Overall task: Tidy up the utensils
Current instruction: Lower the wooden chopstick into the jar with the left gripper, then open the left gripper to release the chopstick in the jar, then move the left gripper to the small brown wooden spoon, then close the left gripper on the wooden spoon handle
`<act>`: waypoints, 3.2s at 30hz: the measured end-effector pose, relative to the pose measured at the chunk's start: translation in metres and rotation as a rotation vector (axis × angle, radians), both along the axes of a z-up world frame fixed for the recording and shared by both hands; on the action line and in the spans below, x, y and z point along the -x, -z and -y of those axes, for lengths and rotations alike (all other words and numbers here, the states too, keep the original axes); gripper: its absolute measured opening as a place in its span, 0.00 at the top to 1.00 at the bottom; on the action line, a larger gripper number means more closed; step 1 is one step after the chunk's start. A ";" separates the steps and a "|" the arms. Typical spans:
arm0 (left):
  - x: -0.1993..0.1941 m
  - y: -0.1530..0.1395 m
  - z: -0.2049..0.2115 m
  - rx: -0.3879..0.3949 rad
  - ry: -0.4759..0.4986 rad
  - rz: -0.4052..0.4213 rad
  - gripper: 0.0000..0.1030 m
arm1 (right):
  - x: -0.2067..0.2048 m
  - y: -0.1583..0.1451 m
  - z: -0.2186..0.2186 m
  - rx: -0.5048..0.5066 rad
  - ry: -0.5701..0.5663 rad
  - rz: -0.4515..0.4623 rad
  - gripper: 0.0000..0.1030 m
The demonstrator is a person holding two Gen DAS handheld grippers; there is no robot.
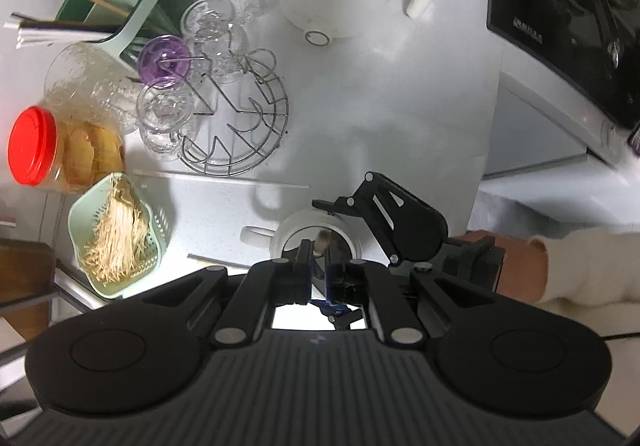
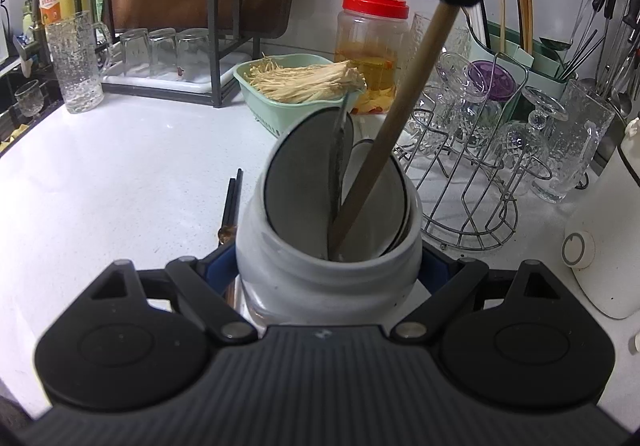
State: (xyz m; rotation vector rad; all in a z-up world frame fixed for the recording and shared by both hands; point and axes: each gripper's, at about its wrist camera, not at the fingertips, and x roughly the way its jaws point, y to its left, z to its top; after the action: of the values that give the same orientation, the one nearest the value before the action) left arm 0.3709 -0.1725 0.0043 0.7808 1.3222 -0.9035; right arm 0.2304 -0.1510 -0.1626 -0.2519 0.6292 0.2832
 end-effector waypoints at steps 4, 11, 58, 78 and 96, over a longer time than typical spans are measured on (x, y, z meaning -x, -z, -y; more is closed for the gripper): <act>0.000 -0.011 -0.009 0.046 -0.030 0.032 0.81 | 0.000 0.000 0.000 -0.001 0.000 0.000 0.10; -0.002 -0.036 -0.047 0.194 -0.154 0.103 0.62 | -0.001 -0.001 -0.001 -0.002 0.003 0.001 0.10; 0.066 0.193 -0.204 0.549 -1.040 0.091 0.63 | 0.033 0.001 0.046 0.000 0.012 -0.015 0.10; 0.032 0.210 -0.158 0.351 -1.004 0.242 0.64 | 0.039 0.002 0.050 -0.011 0.018 0.006 0.10; 0.052 0.208 -0.172 0.322 -0.904 0.203 0.72 | 0.040 0.003 0.050 -0.013 0.022 0.016 0.10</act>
State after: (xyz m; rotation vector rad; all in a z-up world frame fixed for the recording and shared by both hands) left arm 0.3190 -0.0008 -0.2036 -0.0181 1.1325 -0.2769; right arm 0.1899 -0.2008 -0.1653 -0.2343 0.6135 0.2639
